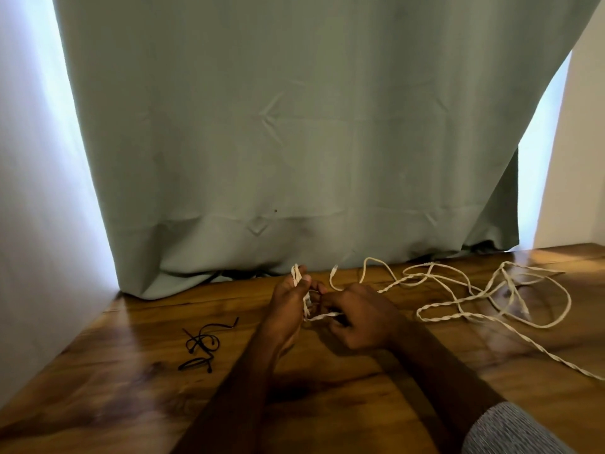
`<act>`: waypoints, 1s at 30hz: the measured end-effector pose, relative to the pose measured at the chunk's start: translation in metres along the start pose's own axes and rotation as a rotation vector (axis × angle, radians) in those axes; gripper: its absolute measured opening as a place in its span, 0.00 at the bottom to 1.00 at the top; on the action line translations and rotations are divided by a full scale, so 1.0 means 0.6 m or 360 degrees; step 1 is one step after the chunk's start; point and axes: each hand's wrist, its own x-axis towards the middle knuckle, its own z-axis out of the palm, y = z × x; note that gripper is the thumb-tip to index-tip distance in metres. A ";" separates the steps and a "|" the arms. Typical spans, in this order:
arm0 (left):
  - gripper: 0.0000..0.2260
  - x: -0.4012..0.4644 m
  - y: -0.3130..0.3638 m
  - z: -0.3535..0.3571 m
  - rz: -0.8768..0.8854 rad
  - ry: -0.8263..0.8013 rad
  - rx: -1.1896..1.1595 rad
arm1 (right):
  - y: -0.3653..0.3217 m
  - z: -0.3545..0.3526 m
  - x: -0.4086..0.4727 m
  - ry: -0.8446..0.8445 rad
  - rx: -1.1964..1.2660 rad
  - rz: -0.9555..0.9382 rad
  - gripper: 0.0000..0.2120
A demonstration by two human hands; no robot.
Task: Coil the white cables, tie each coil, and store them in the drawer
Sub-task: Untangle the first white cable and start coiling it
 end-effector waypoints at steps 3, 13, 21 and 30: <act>0.10 -0.006 -0.005 -0.003 -0.0018 -0.0175 0.0396 | 0.008 -0.002 0.000 0.0201 0.0135 0.0021 0.07; 0.30 -0.014 0.003 0.003 -0.0531 -0.0633 0.0347 | 0.026 -0.002 0.000 0.0433 0.0388 0.0045 0.12; 0.31 -0.032 0.017 0.022 -0.0464 -0.0842 0.0544 | 0.044 -0.003 -0.009 0.0610 0.0305 0.0157 0.14; 0.18 -0.031 0.026 0.010 -0.0396 -0.1152 -0.0193 | 0.024 -0.027 -0.007 0.0309 0.1374 0.0336 0.13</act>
